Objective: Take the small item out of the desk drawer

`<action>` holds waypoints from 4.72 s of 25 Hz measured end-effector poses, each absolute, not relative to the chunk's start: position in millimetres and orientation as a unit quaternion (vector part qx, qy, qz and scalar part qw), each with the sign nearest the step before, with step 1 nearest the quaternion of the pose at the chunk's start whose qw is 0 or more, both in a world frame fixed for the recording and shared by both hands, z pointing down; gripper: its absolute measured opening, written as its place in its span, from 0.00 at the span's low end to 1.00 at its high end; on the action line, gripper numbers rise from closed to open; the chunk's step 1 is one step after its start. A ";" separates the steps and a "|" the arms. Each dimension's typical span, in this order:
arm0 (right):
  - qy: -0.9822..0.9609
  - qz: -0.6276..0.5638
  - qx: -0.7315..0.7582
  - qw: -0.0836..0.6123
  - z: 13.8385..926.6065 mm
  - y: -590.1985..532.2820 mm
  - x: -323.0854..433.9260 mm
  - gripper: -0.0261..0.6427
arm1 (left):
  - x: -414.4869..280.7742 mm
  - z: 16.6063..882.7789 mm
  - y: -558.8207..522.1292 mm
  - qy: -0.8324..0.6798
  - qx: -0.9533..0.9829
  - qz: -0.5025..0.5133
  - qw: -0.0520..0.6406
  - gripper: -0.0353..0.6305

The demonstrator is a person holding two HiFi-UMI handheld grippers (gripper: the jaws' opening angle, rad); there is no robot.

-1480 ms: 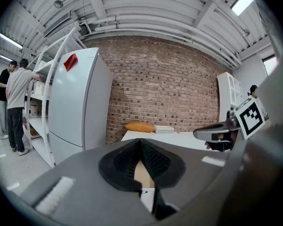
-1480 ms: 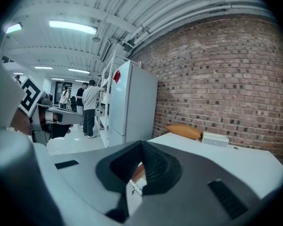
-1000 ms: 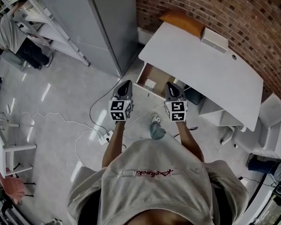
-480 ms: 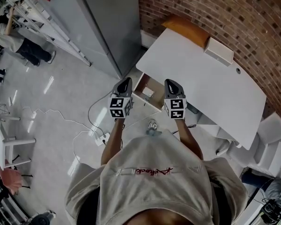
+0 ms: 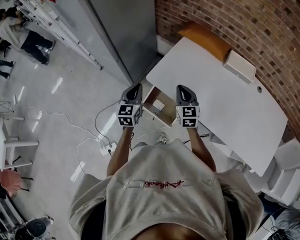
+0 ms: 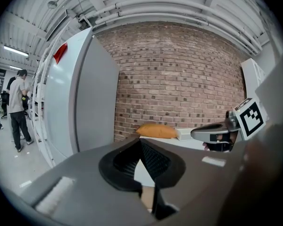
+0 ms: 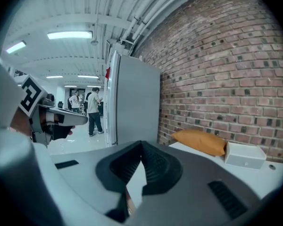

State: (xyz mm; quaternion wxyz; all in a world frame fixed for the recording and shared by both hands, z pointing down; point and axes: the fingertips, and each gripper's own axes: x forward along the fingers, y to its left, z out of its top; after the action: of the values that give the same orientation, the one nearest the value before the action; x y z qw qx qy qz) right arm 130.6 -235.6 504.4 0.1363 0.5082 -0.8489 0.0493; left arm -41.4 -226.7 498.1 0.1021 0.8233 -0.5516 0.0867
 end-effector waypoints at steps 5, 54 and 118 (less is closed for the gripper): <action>-0.855 0.060 0.496 0.141 514.9 -243.8 123.7 0.06 | -44.5 506.1 -231.2 -0.555 0.819 0.097 0.109 0.07; -0.805 0.210 0.468 0.298 764.4 -152.3 51.5 0.06 | -110.1 729.6 -171.9 -0.472 0.822 0.183 0.263 0.07; -0.759 0.137 0.290 0.566 1004.0 -255.0 45.8 0.07 | -121.9 834.1 -166.0 -0.485 0.788 0.178 0.335 0.07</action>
State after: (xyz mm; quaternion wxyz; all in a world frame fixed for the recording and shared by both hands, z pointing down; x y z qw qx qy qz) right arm 45.8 -255.0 1004.0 0.5660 0.2903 -0.7593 0.1375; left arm -121.9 -166.0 834.1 0.3354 0.7876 -0.4852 0.1782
